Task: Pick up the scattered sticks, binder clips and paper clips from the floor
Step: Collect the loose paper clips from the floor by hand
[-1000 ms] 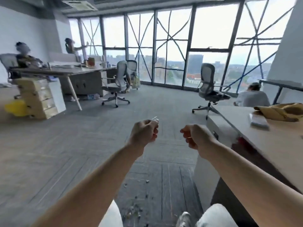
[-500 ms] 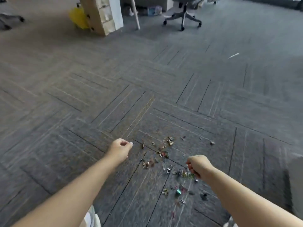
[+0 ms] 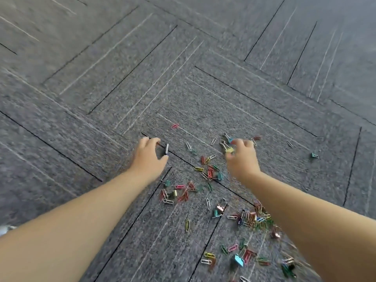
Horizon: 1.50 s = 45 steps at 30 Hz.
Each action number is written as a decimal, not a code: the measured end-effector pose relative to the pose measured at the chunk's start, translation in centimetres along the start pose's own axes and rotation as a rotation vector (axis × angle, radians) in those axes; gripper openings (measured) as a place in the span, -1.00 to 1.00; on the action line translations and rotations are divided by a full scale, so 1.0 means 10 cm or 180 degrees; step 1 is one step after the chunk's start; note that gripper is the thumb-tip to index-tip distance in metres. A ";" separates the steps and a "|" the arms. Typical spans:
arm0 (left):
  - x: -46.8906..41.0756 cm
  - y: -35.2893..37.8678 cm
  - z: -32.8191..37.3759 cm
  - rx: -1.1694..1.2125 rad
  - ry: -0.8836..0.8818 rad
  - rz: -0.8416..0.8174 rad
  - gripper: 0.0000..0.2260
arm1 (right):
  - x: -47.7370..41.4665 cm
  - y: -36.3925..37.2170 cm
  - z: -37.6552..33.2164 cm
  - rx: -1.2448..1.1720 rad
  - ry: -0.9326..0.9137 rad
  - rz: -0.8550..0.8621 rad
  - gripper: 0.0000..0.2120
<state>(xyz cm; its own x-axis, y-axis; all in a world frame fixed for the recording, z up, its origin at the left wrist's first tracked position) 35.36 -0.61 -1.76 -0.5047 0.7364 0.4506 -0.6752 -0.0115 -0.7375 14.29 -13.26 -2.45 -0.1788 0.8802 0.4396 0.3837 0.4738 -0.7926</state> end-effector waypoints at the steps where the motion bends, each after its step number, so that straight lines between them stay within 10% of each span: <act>1: -0.15 0.08 -0.01 -0.0082 0.0080 0.0078 -0.50 | -0.20 0.04 -0.05 0.0016 -0.0136 0.0147 -0.58; 13: -0.64 0.75 -0.04 -0.0846 0.1154 0.0354 -0.46 | 0.10 0.87 0.15 0.1441 -0.1955 -0.0218 -0.35; 19: -0.10 1.09 -0.08 -0.0781 0.2061 0.0041 -0.45 | 0.43 0.81 0.65 0.0774 -0.2463 -0.0004 -0.52; 26: 0.17 1.27 -0.03 -0.0357 0.2308 -0.0216 -0.50 | -0.28 0.20 0.80 -0.0182 -0.0519 0.1036 -0.58; 34: 0.07 0.76 -0.29 -0.0469 0.0860 0.1487 -0.63 | -0.30 0.36 0.58 0.0197 -0.0793 0.0322 -0.47; 37: 0.12 0.74 -0.56 -0.0751 -0.0117 0.1036 -0.48 | 0.13 0.60 0.53 0.0431 -0.1362 0.0072 -0.42; 45: 0.54 1.21 -0.40 -0.0546 0.1292 0.0350 -0.37 | 0.71 1.07 0.66 0.1004 -0.2090 0.0237 -0.34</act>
<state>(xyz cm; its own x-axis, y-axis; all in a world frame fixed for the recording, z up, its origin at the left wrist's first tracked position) 26.64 5.94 -10.31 -0.2936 0.9430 0.1564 -0.5134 -0.0175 -0.8580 11.12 -1.78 -10.58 -0.7066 0.6983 0.1145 0.1546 0.3102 -0.9380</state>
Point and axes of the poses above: each hand's wrist, its own x-axis away from the middle knuckle, its own y-axis out of the palm, z = x × y, the point moved 1 cm from there along -x, towards the middle knuckle
